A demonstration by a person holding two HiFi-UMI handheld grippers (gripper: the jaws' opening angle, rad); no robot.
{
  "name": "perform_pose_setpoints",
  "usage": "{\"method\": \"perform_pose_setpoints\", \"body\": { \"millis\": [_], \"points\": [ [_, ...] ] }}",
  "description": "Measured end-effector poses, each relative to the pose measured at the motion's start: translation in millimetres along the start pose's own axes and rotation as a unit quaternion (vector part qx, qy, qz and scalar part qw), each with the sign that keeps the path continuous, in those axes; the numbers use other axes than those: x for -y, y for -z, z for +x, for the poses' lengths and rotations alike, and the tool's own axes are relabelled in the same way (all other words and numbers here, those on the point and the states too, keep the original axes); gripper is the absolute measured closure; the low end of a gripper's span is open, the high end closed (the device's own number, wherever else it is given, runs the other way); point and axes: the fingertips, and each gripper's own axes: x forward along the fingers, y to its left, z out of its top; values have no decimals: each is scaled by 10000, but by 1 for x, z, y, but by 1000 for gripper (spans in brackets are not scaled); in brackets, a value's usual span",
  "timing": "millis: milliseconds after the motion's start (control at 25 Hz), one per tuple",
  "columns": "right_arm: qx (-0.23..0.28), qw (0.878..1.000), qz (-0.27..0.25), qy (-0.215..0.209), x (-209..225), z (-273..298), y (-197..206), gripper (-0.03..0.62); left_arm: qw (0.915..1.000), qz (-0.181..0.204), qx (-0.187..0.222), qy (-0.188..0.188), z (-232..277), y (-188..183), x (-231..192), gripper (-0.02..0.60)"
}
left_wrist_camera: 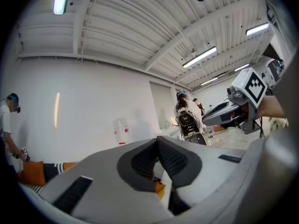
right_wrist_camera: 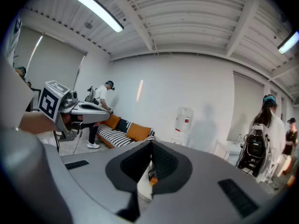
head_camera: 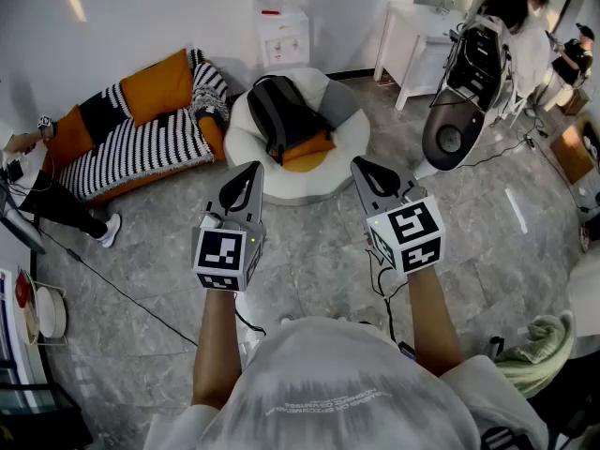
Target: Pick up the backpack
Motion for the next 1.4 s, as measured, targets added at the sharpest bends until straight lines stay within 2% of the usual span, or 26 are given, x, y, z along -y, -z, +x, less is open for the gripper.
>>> {"method": "perform_pose_setpoints", "body": {
  "millis": [200, 320, 400, 520, 680, 920, 1200, 1400],
  "points": [
    [127, 9998, 153, -9, 6, 0, -2, 592, 9999, -132, -30, 90, 3, 0, 5, 561],
    [223, 9979, 576, -182, 10, -3, -1, 592, 9990, -215, -232, 322, 5, 8, 14, 561],
    [250, 9965, 733, -299, 12, -7, 2, 592, 9984, -111, -377, 402, 5, 13, 23, 560],
    [206, 9980, 548, -236, 21, -14, 8, 592, 9983, 25, -471, 353, 7, 15, 35, 560],
    [29, 9993, 282, -255, 29, -25, 25, 592, 9981, 21, -585, 215, 7, 21, 50, 560],
    [295, 9989, 328, -152, 51, -53, 34, 592, 9975, 27, -711, -41, 5, 21, 74, 558],
    [154, 9975, 441, -523, 67, -64, 47, 592, 9969, 38, -781, -82, 11, 9, 103, 558],
    [-149, 9941, 600, -890, 64, -68, 62, 592, 9971, 29, -765, -20, 13, 6, 114, 558]
  ]
}}
